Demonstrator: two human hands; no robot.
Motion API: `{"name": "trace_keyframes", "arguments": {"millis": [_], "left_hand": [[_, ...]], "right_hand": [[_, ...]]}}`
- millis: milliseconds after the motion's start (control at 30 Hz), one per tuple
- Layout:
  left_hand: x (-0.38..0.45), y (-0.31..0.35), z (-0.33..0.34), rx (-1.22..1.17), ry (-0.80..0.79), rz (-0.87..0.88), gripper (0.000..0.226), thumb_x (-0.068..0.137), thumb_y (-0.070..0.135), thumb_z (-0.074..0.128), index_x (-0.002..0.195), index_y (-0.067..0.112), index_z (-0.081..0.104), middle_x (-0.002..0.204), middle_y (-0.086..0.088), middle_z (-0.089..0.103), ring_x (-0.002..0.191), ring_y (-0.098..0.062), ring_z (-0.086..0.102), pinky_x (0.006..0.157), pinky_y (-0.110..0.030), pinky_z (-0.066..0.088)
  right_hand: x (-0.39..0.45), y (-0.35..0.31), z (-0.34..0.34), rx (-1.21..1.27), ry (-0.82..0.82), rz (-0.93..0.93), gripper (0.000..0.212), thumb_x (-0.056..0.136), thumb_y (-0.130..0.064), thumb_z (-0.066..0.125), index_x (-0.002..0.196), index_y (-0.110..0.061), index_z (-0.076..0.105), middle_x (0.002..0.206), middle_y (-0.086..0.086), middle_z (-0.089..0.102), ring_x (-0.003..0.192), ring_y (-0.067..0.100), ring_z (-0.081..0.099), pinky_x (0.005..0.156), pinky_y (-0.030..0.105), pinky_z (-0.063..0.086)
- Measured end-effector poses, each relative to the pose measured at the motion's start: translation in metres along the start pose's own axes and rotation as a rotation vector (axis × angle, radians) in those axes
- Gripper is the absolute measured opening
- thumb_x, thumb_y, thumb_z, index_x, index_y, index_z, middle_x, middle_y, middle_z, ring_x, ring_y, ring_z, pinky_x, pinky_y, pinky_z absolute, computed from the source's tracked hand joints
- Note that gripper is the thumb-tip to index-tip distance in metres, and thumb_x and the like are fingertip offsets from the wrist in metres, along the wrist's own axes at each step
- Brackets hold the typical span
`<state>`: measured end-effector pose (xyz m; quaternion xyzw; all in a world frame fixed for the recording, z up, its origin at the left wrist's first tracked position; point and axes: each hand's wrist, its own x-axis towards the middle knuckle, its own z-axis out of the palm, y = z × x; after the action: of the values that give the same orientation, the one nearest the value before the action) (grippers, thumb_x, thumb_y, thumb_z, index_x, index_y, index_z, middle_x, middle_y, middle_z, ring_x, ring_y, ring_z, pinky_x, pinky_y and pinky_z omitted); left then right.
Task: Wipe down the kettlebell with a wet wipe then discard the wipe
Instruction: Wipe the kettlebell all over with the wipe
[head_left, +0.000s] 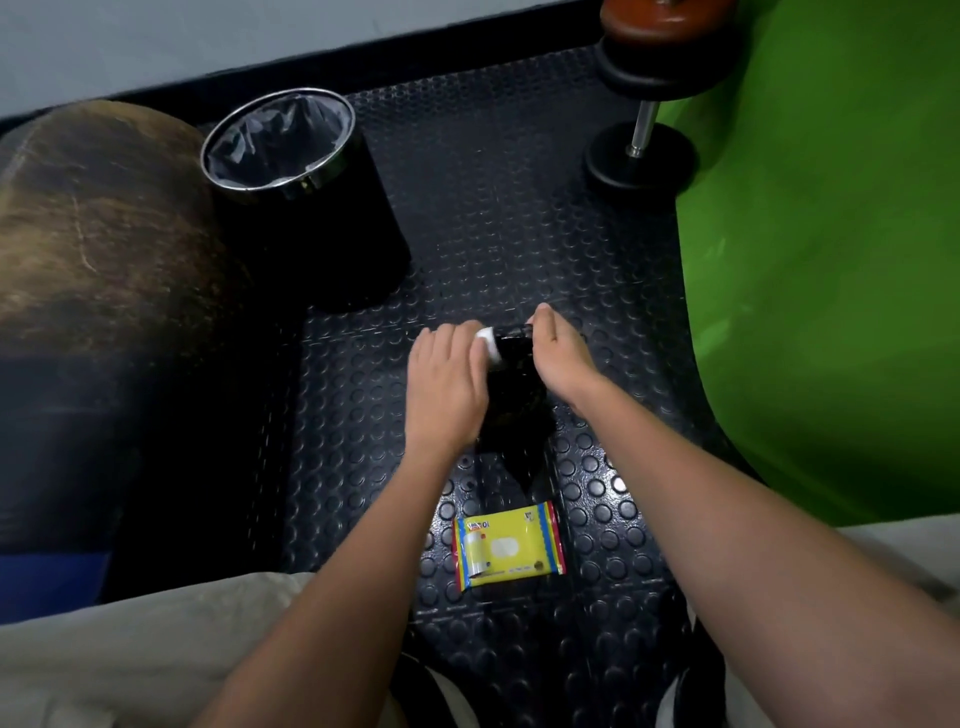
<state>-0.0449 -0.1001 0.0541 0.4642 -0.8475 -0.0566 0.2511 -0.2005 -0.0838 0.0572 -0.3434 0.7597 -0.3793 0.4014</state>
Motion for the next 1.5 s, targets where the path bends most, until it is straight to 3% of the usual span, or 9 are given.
{"name": "trace_keyframes", "arguments": {"millis": [200,400,600,733,833,1067,1233,1333,1500], "left_hand": [[-0.005,-0.010,0.007,-0.315,0.144,-0.277,0.033,0.111,0.021,0.026,0.111,0.014,0.059,0.102,0.008,0.052,0.095,-0.011,0.044,0.092,-0.028,0.035],[-0.001,-0.007,0.014,-0.527,0.181,-0.577,0.032,0.109,0.020,0.025,0.085,0.014,0.046,0.084,0.009,0.045,0.078,-0.005,0.042,0.075,-0.023,0.033],[0.007,-0.022,0.004,-0.862,0.013,-1.081,0.037,0.102,0.039,0.030,0.084,0.017,0.053,0.092,-0.003,0.055,0.085,-0.018,0.048,0.076,-0.037,0.039],[0.012,-0.016,-0.008,-0.761,-0.056,-0.987,0.029,0.103,0.030,0.030,0.085,0.015,0.047,0.083,0.005,0.048,0.073,-0.010,0.041,0.068,-0.033,0.035],[0.017,-0.011,-0.015,-0.484,-0.109,-0.714,0.035,0.105,0.023,0.030,0.073,0.015,0.043,0.076,0.006,0.049,0.068,-0.008,0.041,0.067,-0.035,0.031],[0.029,0.015,-0.006,0.116,-0.221,-0.104,0.037,0.098,0.019,0.026,0.085,0.009,0.059,0.083,-0.009,0.063,0.080,-0.033,0.059,0.076,-0.046,0.047],[0.005,0.012,0.004,0.054,-0.038,-0.077,0.038,0.110,0.034,0.018,0.104,0.022,0.053,0.100,0.007,0.052,0.105,-0.015,0.048,0.121,-0.042,0.021],[-0.006,-0.003,0.006,-0.028,0.026,-0.163,0.037,0.111,0.034,0.019,0.120,0.022,0.052,0.114,0.005,0.052,0.117,-0.016,0.047,0.123,-0.040,0.016],[-0.007,-0.009,0.017,-0.322,0.168,-0.395,0.037,0.111,0.031,0.022,0.108,0.020,0.057,0.109,0.006,0.052,0.106,-0.013,0.045,0.104,-0.033,0.034]], "right_hand": [[0.003,-0.001,0.001,0.021,-0.023,0.000,0.059,0.105,-0.051,0.016,0.145,-0.021,0.047,0.155,0.002,0.042,0.144,0.025,0.034,0.120,0.047,0.025],[0.006,0.000,0.002,0.035,-0.011,0.024,0.061,0.105,-0.053,0.015,0.144,-0.020,0.048,0.152,0.003,0.044,0.142,0.027,0.036,0.118,0.050,0.027],[0.006,-0.001,0.005,0.032,-0.002,0.038,0.063,0.103,-0.056,0.014,0.140,-0.020,0.050,0.147,0.004,0.049,0.139,0.028,0.040,0.117,0.053,0.029],[0.004,-0.004,0.005,0.016,0.016,0.048,0.062,0.104,-0.053,0.013,0.141,-0.018,0.050,0.146,0.005,0.050,0.138,0.028,0.041,0.116,0.051,0.030],[0.003,-0.003,0.003,0.015,0.024,0.057,0.061,0.105,-0.050,0.014,0.145,-0.016,0.046,0.150,0.005,0.047,0.140,0.027,0.040,0.118,0.047,0.029],[0.005,-0.005,0.004,-0.017,0.044,0.047,0.061,0.105,-0.049,0.015,0.141,-0.014,0.051,0.143,0.009,0.053,0.133,0.029,0.047,0.113,0.045,0.034],[0.003,-0.001,0.002,-0.012,0.027,0.025,0.060,0.105,-0.050,0.016,0.139,-0.017,0.053,0.142,0.007,0.054,0.132,0.028,0.048,0.113,0.047,0.035],[0.003,0.000,0.004,-0.017,0.026,0.008,0.061,0.104,-0.053,0.015,0.139,-0.019,0.052,0.144,0.005,0.053,0.135,0.028,0.046,0.114,0.049,0.034],[0.006,0.000,0.005,0.011,0.033,0.020,0.062,0.104,-0.054,0.014,0.140,-0.020,0.052,0.145,0.005,0.051,0.137,0.029,0.042,0.116,0.052,0.030]]}}
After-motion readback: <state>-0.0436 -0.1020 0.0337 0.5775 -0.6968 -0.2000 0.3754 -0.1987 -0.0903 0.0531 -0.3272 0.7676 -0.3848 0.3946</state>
